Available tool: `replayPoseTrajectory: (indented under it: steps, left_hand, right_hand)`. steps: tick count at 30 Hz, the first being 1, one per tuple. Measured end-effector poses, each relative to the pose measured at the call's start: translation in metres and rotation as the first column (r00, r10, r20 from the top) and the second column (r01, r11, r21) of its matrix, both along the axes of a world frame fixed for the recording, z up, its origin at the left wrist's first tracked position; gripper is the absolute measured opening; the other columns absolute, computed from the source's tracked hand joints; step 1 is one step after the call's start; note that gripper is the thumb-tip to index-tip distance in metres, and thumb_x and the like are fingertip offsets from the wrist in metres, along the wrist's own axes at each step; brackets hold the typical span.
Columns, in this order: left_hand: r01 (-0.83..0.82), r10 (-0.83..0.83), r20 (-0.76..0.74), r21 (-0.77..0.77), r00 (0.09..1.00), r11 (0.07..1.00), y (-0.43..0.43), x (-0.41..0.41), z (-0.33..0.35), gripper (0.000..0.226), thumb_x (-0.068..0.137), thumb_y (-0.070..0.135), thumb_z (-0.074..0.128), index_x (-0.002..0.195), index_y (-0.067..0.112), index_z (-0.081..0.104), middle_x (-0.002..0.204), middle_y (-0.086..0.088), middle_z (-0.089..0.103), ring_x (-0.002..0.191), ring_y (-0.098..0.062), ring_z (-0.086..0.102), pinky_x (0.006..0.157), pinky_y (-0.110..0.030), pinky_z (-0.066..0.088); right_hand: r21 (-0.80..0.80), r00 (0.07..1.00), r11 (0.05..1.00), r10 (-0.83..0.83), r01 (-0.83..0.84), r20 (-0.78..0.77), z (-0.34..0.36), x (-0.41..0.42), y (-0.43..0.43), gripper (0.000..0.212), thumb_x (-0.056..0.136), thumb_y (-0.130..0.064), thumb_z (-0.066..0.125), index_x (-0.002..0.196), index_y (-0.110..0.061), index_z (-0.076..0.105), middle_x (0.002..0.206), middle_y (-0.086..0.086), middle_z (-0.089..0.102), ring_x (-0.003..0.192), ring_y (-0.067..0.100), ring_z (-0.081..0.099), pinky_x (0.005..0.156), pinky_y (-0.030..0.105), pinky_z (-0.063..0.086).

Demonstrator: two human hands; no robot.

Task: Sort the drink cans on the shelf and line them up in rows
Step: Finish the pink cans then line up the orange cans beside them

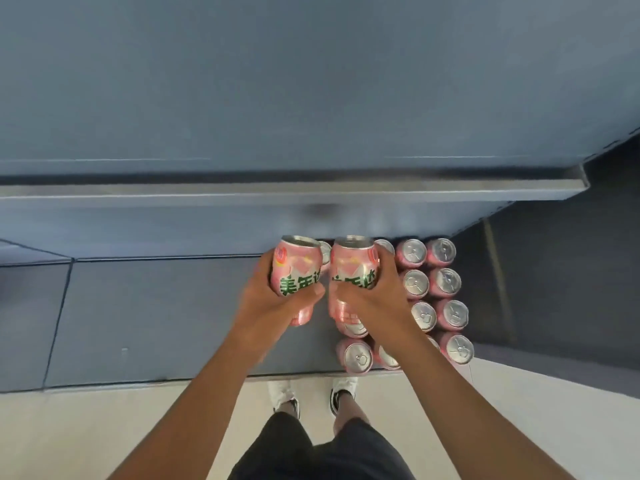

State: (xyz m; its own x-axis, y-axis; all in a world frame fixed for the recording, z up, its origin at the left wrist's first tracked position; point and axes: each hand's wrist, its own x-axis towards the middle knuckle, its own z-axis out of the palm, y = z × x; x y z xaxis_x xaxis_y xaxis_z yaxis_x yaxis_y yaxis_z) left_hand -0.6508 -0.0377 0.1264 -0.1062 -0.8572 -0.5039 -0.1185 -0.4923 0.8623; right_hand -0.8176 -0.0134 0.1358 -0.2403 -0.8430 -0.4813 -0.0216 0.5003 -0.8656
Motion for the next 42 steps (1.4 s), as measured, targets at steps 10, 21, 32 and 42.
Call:
replayPoseTrajectory:
  steps: [10,21,32,42]
  left_hand:
    - [-0.112,0.111,0.076,0.003,0.991,0.994,0.005,0.009,-0.078,0.072,0.07,-0.012,0.078,0.123,0.023,0.044,0.097,0.008,0.062,0.072,0.004,0.061,0.06,-0.016,0.052]
    - [-0.019,0.025,0.146,-0.04,0.989,0.999,-0.005,0.02,-0.14,0.055,0.063,0.005,0.084,0.104,0.029,0.057,0.109,-0.01,0.064,0.09,-0.016,0.064,0.081,-0.039,0.055]
    - [-0.035,0.045,0.338,-0.036,0.94,0.999,0.004,0.008,-0.165,0.053,0.068,0.014,0.084,0.105,0.034,0.053,0.093,0.02,0.066,0.083,0.005,0.061,0.064,-0.006,0.042]
    - [0.03,-0.003,0.359,-0.069,0.933,0.997,0.001,0.011,-0.19,0.064,0.068,0.009,0.08,0.114,0.037,0.047,0.112,0.008,0.061,0.103,-0.014,0.059,0.083,-0.029,0.051]
  right_hand:
    - [0.011,0.986,0.996,0.086,-0.086,-0.144,-0.073,0.006,-0.018,0.065,0.057,-0.013,0.078,0.108,-0.038,0.048,0.113,0.002,0.061,0.098,0.019,0.064,0.083,0.04,0.057]
    - [-0.007,0.912,0.948,0.305,-0.319,-0.274,-0.117,0.005,-0.034,0.068,0.066,-0.015,0.086,0.116,-0.03,0.043,0.101,-0.022,0.058,0.09,-0.009,0.058,0.072,0.005,0.041]
    - [0.044,0.711,0.865,0.438,-0.499,-0.55,-0.141,0.008,-0.025,0.067,0.071,-0.029,0.08,0.128,-0.021,0.045,0.115,-0.005,0.06,0.101,0.018,0.06,0.08,0.037,0.053]
    - [0.112,0.259,0.893,0.244,-0.437,-0.935,-0.172,0.019,-0.015,0.079,0.047,-0.05,0.091,0.11,-0.014,0.059,0.113,0.01,0.052,0.104,0.034,0.046,0.096,0.047,0.034]
